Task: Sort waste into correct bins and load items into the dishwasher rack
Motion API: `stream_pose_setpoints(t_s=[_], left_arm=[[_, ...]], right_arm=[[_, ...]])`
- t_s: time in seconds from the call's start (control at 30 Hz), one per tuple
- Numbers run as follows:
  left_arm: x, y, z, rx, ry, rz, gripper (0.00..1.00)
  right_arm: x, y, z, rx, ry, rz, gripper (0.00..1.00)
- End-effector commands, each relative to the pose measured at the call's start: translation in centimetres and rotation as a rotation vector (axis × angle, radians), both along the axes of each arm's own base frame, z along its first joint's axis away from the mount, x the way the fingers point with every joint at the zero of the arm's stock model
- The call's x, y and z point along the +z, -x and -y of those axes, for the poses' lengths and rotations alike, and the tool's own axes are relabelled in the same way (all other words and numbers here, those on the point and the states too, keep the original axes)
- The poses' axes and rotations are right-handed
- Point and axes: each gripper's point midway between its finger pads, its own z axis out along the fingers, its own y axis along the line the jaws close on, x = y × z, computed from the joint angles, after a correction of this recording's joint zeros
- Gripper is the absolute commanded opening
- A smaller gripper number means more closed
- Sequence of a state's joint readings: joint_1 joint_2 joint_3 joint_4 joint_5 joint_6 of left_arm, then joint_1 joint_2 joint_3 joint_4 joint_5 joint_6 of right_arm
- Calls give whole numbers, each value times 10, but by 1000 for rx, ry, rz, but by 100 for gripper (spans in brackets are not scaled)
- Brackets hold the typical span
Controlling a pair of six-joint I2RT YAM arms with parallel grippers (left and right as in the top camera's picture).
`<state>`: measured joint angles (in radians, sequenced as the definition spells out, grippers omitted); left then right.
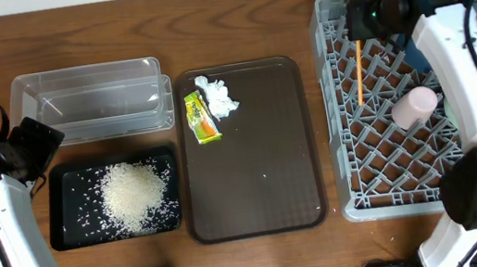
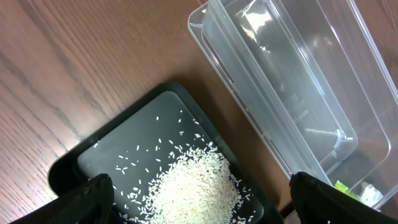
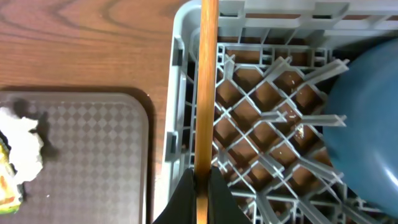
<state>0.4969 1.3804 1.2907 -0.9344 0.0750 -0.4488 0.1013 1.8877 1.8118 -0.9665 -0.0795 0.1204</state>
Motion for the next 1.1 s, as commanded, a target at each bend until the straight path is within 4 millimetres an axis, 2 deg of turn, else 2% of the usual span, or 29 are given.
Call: stream_pose_setpoints(t_s=[0.0, 0.17, 0.23, 0.27, 0.37, 0.4, 0.47, 0.53, 0.6, 0.73, 0.8, 0.87, 0.97, 1.07], left_arm=[[-3, 2, -2, 12, 3, -9, 93], [-3, 2, -2, 12, 3, -10, 93], [-3, 2, -2, 12, 3, -10, 93], [-3, 2, -2, 12, 3, -10, 93], [-3, 2, -2, 12, 3, -10, 93], [-3, 2, -2, 12, 3, -10, 93], [-3, 2, -2, 12, 3, -10, 93], [-3, 2, -2, 12, 3, -10, 93], [-3, 2, -2, 12, 3, -10, 93], [-3, 2, -2, 12, 3, -10, 93], [-3, 2, -2, 12, 3, -10, 93], [-3, 2, -2, 12, 3, -10, 93], [-3, 2, -2, 12, 3, -10, 93], [-3, 2, -2, 12, 3, -10, 93]], right_arm=[[-22, -7, -2, -4, -7, -40, 1], [-51, -11, -6, -8, -29, -102, 1], [-60, -10, -11, 4, -49, -126, 6], [-63, -9, -13, 9, -55, -135, 12], [-66, -6, -16, 16, -57, -151, 54], [-66, -5, -17, 18, -56, -154, 63], [-66, -1, -18, 21, -54, -166, 66], [-63, 5, -20, 19, -55, -183, 64], [-56, 14, -21, 0, -62, -198, 59], [-29, 27, -30, -4, -78, -176, 59], [-10, 34, -41, 19, -93, -142, 60], [10, 42, -61, 72, -129, -102, 63], [41, 53, -107, 198, -223, -27, 84], [52, 61, -147, 270, -266, 9, 98]])
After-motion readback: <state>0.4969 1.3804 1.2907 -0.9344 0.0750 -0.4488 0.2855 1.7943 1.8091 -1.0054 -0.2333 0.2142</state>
